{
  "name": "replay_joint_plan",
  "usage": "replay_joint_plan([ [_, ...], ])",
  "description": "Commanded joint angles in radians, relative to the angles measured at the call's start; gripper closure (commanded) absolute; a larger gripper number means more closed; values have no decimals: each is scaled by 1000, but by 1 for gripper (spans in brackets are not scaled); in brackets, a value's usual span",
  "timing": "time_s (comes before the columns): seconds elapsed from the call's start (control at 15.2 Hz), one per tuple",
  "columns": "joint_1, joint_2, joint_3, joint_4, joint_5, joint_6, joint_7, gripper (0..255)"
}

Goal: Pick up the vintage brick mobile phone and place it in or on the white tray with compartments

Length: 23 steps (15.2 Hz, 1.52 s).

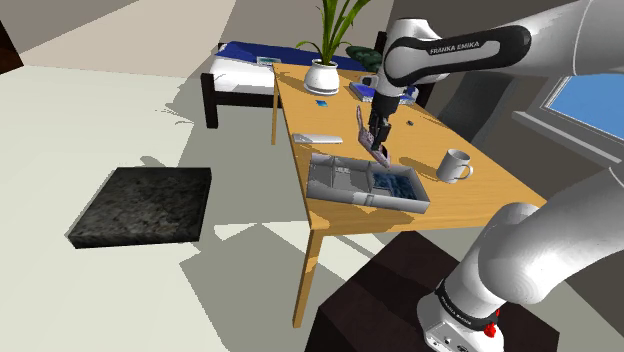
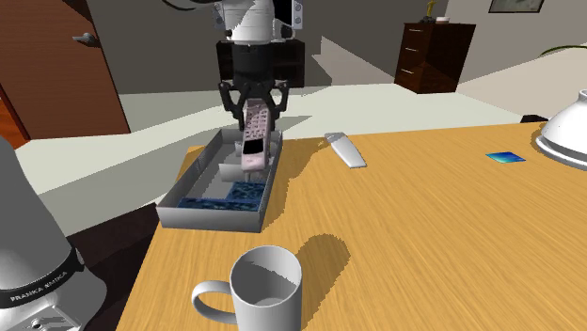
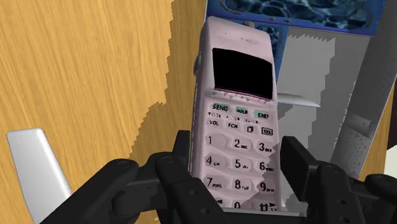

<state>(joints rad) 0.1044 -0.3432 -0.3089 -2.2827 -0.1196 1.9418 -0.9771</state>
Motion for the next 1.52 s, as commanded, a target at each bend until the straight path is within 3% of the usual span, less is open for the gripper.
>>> replay_joint_plan([
  [0.0,11,-75,41,-65,-6,-13,59,255],
  [0.79,8,-22,24,-185,-8,160,56,255],
  [1.32,8,-18,23,-191,-8,169,56,255],
  [1.39,8,-18,23,-191,-8,169,56,0],
  [1.45,8,-18,23,-191,-8,169,56,0],
])
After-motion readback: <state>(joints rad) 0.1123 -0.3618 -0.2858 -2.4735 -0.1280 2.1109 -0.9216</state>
